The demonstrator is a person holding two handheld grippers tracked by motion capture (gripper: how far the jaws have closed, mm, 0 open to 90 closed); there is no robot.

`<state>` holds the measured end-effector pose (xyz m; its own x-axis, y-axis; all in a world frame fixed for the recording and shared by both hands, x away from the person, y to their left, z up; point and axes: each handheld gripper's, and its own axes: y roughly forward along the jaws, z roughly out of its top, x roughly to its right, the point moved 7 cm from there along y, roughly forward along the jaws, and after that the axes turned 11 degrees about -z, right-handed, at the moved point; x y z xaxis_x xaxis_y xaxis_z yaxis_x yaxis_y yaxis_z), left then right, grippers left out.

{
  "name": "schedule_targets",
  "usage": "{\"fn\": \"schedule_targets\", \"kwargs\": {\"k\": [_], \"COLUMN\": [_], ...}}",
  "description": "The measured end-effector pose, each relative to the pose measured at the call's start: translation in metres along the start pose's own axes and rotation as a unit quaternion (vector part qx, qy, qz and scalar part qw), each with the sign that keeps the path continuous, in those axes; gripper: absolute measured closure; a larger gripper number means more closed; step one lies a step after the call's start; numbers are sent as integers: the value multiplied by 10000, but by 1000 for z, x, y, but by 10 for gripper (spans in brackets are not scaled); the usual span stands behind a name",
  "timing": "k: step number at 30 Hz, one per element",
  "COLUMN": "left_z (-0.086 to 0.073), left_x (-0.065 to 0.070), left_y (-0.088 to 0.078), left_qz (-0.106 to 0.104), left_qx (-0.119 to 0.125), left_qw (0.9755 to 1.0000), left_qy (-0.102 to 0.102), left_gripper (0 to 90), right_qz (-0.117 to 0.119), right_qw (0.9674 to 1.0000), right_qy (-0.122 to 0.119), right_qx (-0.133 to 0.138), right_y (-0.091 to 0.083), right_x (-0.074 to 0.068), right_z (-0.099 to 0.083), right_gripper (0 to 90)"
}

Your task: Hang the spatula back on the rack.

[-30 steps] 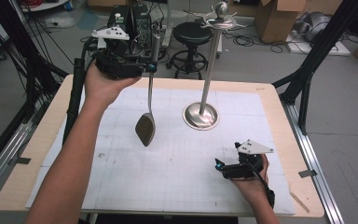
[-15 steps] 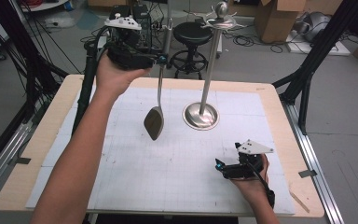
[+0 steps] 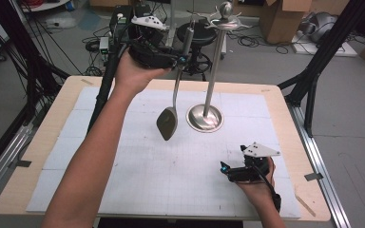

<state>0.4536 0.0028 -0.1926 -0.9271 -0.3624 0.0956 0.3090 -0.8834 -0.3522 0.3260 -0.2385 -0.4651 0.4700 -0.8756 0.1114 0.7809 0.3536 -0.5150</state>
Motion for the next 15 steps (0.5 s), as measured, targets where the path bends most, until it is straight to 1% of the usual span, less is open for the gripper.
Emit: {"fn": "schedule_targets", "kwargs": {"k": [3, 5, 7, 12, 15], "left_z": [1, 3, 5, 5, 4], "left_x": [1, 1, 1, -5, -6], "left_y": [5, 8, 10, 10, 12], "left_qz": [23, 21, -14, 6, -4], "left_qx": [-100, -138, -99, -97, -135], "left_qw": [9999, 9999, 9999, 10000, 9999], "left_qy": [66, 66, 44, -7, 28], "left_gripper": [691, 691, 691, 691, 691], "right_qz": [-2, 4, 10, -8, -10], "right_qw": [10000, 10000, 10000, 10000, 10000], "right_qy": [12, 5, -15, 11, 17], "right_qx": [11, 2, 2, 8, 3], "right_y": [0, 0, -1, -1, -1], "right_x": [0, 0, 0, 0, 0], "right_z": [0, 0, 0, 0, 0], "right_gripper": [5, 6, 5, 5, 6]}}
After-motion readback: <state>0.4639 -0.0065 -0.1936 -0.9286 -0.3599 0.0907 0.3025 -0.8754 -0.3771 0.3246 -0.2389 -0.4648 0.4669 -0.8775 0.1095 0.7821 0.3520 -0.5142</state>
